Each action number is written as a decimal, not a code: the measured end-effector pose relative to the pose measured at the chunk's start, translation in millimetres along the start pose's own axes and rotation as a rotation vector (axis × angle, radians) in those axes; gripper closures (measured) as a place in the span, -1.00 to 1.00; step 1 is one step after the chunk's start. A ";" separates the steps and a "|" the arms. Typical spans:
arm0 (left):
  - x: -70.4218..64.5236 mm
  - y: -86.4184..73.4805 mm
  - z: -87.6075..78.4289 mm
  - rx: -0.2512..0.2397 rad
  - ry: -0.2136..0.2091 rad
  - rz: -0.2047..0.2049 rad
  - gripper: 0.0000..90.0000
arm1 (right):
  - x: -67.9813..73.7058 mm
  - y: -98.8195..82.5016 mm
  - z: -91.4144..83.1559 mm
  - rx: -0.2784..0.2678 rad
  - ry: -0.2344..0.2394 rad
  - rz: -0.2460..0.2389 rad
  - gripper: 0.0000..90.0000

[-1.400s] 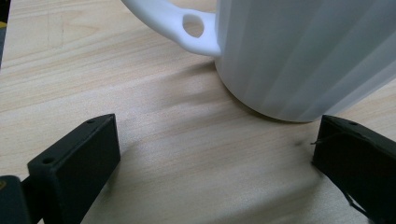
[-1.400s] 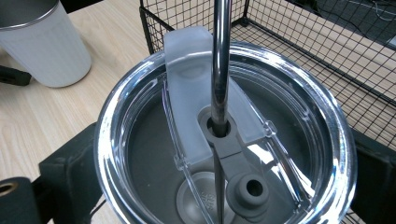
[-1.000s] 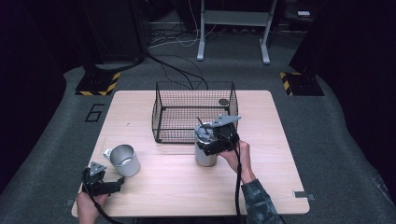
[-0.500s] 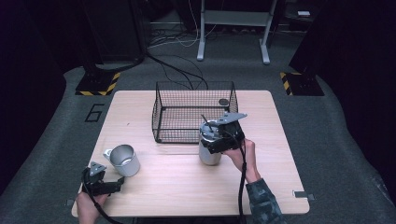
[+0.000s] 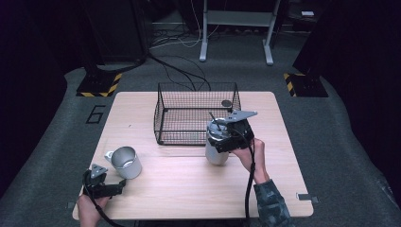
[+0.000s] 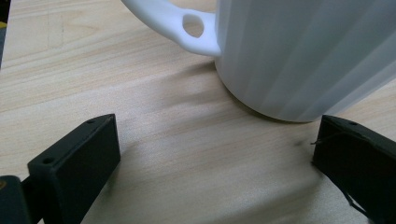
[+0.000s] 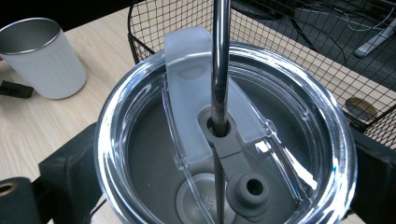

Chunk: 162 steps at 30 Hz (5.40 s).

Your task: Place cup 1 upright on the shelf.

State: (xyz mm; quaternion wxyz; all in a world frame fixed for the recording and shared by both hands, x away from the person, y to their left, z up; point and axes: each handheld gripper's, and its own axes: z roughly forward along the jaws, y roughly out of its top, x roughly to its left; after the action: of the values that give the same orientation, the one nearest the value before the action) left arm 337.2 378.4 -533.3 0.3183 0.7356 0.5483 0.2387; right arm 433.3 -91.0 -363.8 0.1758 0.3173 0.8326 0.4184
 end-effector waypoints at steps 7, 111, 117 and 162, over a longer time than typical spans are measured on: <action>0.0 0.0 0.0 0.000 0.000 0.001 -0.99 | -2.3 2.2 -5.6 0.005 -0.005 0.009 -0.92; 0.0 0.0 0.0 0.000 -0.001 0.000 -0.99 | -59.2 107.9 -18.7 0.003 -0.131 0.009 -0.92; 0.0 0.0 0.0 0.000 0.000 0.000 -0.99 | -63.7 111.5 -11.3 0.004 -0.136 0.021 -0.92; 0.1 -0.1 -0.2 0.001 -0.001 0.004 -0.99 | -101.4 108.9 63.2 0.055 -0.185 0.156 -0.93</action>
State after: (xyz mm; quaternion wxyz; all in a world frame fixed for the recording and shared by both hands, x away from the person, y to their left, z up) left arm 337.1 378.6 -533.2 0.3176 0.7369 0.5469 0.2386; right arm 584.9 -73.7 -310.1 0.2102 0.4231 0.7969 0.3765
